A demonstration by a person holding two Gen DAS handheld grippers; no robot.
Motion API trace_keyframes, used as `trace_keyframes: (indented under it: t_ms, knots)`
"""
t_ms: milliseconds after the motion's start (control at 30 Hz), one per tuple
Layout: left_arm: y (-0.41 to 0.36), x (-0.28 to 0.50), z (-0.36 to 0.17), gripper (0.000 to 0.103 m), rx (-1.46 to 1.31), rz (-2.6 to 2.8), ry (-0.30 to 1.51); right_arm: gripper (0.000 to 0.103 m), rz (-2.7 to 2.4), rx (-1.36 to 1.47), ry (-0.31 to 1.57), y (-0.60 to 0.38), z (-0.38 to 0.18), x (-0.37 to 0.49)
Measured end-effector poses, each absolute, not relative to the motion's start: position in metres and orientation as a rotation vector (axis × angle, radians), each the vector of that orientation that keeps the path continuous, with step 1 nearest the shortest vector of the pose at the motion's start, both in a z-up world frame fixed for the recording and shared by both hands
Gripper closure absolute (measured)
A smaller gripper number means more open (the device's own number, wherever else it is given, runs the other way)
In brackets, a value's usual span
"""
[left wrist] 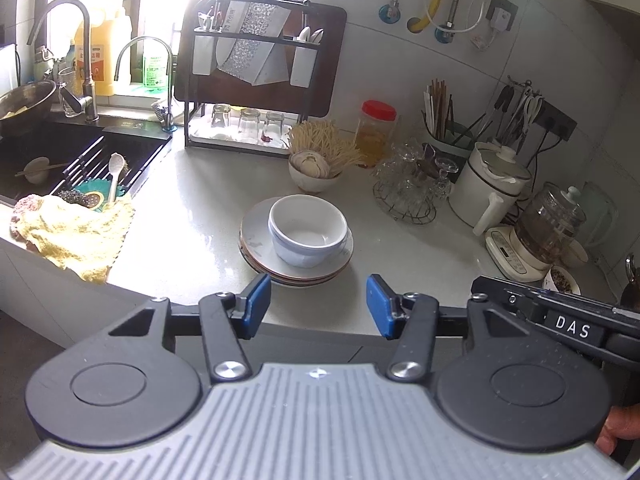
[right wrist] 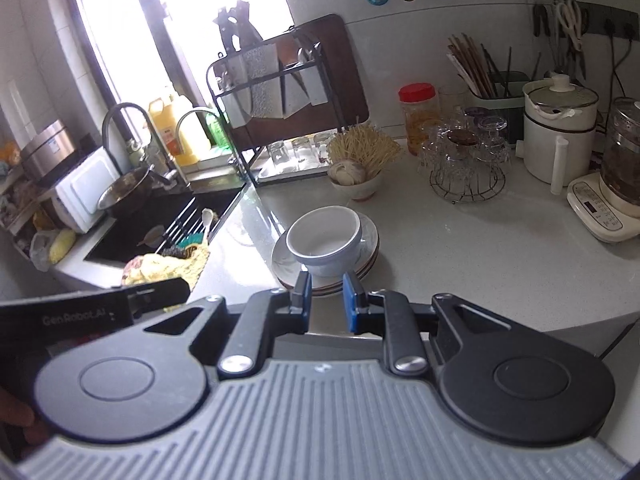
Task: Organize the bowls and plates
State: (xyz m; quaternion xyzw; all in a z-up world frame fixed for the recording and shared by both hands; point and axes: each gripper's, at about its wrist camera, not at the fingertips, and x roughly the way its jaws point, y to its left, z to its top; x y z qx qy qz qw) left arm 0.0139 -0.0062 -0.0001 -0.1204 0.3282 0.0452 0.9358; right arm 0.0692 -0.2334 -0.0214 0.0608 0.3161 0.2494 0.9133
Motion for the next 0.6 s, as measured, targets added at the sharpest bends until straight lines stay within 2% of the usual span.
trace_keyframes:
  t_ms: [67, 100, 167, 233, 267, 333, 467, 500, 533, 600]
  knots:
    - [-0.007, 0.010, 0.000, 0.034, -0.235, 0.107, 0.668, 0.082, 0.490, 0.121, 0.637, -0.238, -0.022, 0.068]
    - [-0.007, 0.008, 0.000, 0.034, -0.226, 0.117, 0.669, 0.081, 0.487, 0.115, 0.638, -0.239, -0.022, 0.068]
    - [-0.008, 0.005, 0.000, 0.031, -0.216, 0.127, 0.671, 0.067, 0.479, 0.117, 0.636, -0.242, -0.023, 0.067]
    - [-0.008, 0.002, 0.000, 0.027, -0.207, 0.133, 0.675, 0.045, 0.475, 0.115, 0.622, -0.244, -0.023, 0.064]
    - [-0.008, 0.001, 0.000, 0.023, -0.202, 0.138, 0.674, 0.042, 0.478, 0.106, 0.619, -0.244, -0.023, 0.063]
    - [-0.008, 0.000, 0.001, 0.018, -0.193, 0.148, 0.673, 0.022, 0.477, 0.093, 0.618, -0.242, -0.024, 0.062]
    - [-0.007, -0.004, 0.002, 0.012, -0.197, 0.157, 0.671, 0.018, 0.475, 0.063, 0.613, -0.240, -0.026, 0.061]
    - [-0.007, -0.005, 0.001, 0.011, -0.197, 0.162, 0.671, 0.006, 0.464, 0.050, 0.606, -0.239, -0.027, 0.060]
    - [-0.007, -0.006, 0.001, 0.010, -0.196, 0.164, 0.671, 0.000, 0.456, 0.048, 0.592, -0.240, -0.027, 0.058]
    - [-0.009, -0.009, 0.000, 0.009, -0.196, 0.164, 0.679, 0.000, 0.446, 0.047, 0.573, -0.241, -0.026, 0.055]
